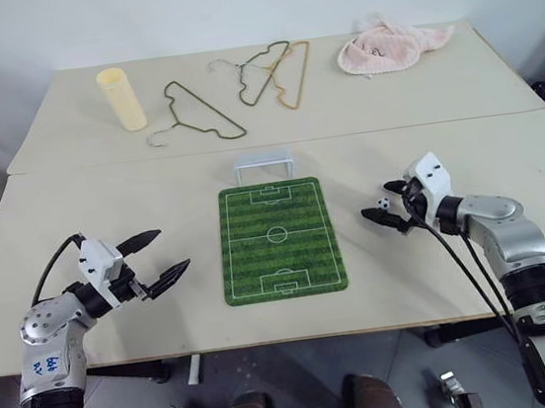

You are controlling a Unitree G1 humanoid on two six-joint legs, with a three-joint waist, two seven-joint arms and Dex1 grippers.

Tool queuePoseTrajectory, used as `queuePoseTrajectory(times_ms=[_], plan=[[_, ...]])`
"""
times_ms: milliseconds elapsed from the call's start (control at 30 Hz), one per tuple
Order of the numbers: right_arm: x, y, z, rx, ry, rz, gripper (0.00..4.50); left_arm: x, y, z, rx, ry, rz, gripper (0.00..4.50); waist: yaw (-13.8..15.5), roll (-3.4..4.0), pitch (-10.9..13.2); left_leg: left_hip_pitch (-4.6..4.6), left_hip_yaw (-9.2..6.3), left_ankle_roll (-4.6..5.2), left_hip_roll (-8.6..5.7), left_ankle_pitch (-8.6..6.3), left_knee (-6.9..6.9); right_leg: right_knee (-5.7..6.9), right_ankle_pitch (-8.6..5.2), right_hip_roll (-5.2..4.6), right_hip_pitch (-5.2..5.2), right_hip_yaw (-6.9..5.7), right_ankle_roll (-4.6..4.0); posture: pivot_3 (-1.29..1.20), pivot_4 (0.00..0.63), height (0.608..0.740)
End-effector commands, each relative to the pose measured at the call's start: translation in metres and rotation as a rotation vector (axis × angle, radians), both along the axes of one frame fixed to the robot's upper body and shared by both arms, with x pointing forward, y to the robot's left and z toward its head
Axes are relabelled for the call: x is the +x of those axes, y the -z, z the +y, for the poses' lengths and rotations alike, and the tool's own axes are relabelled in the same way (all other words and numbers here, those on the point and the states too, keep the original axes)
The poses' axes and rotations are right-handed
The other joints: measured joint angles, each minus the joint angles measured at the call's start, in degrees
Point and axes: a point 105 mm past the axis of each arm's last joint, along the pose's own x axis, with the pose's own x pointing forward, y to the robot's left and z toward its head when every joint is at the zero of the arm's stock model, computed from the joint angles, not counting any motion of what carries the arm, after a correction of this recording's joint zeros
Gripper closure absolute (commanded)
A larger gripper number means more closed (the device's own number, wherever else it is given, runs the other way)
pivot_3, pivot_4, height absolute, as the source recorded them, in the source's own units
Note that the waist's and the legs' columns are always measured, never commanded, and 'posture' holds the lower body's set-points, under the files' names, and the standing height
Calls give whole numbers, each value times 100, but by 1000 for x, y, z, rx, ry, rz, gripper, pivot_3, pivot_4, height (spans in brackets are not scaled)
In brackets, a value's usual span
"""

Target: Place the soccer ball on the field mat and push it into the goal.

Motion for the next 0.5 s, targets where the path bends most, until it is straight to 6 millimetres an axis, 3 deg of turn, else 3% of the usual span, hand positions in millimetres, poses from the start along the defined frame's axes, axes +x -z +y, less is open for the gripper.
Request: queuePoseTrajectory(times_ms=[33,267,367,500], plan=[[-8,3,-1,-13,-16,10,1363,-1,-13,3,-5,-16,-48,0,5,0,0,0,0,0,0,0,1,1,0,0,0,0,0,0,150,740],[-11,2,-8,-26,3,0,3648,4,-12,-1,-11,-6,-47,0,46,0,0,0,-1,0,0,-1,12,6,1,0,4,1,-1,0,150,740],[-9,-10,-3,-16,-12,-47,3650,5,-12,-5,-6,29,-45,0,42,0,0,0,-1,0,0,-2,19,12,1,0,4,2,-2,0,150,740],[-16,-30,22,-44,-115,-92,3650,-2,-4,-12,36,125,-16,0,30,0,0,-3,0,-1,1,-2,19,16,1,0,-3,3,-2,0,150,740]])
